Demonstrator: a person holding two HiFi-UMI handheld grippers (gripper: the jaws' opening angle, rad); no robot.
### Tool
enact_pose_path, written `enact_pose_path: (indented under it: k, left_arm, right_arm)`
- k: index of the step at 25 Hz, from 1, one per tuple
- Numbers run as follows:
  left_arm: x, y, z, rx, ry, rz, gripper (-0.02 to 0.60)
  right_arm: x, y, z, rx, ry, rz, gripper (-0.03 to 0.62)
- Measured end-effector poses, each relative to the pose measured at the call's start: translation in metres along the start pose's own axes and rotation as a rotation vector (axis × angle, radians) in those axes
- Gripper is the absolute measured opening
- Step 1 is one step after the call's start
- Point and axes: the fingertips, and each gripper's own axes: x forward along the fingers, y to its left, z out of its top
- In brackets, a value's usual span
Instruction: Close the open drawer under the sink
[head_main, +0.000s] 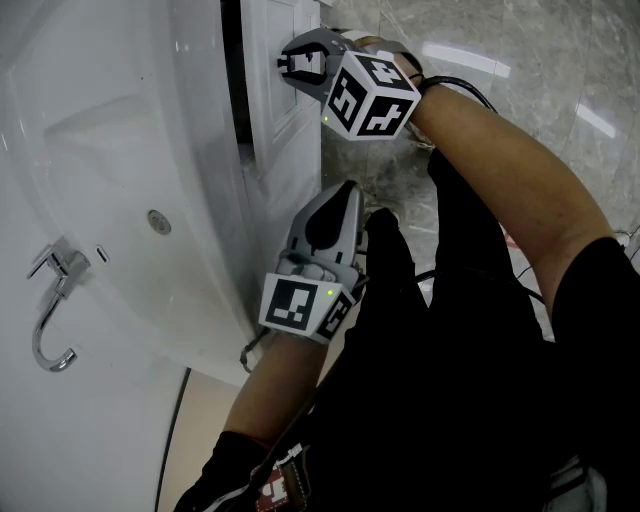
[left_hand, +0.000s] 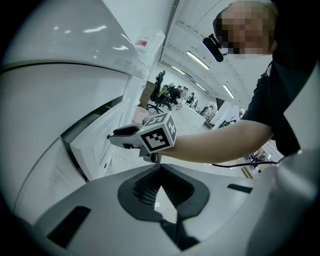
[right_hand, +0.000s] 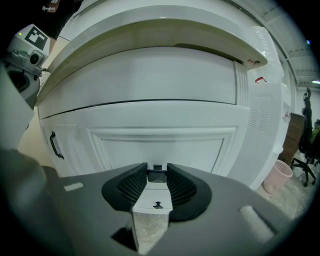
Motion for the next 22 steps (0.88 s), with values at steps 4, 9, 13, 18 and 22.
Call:
enact_pose_path:
  k: [4, 9, 13, 18, 22]
  left_arm:
    - [0.000, -0.003, -0.003, 0.005, -0.001, -0.002, -0.002]
    - [0.002, -0.021, -0.019, 0.023, -0.002, -0.004, -0.002]
    - [-0.001, -0.008, -0.013, 0.022, -0.005, -0.011, -0.002]
    - [-0.007, 0.010, -0.009, -0.020, -0.006, -0.005, -0.002]
    - [-0.005, 0.006, -0.006, -0.017, -0.019, -0.010, -0.002]
  right_arm:
    - [0.001, -0.001, 0.001, 0.000, -0.007, -0.007, 0.120]
    - [-0.012, 0.004, -0.006, 0.002, -0.018, -0.026, 0.120]
    - [0.008, -0.001, 0.005, -0.001, -0.012, -0.014, 0.120]
    - [0.031, -0.001, 0.017, -0.001, 0.001, 0.018, 0.120]
    - [0.036, -0.003, 0.020, 0.005, 0.016, 0.021, 0.116]
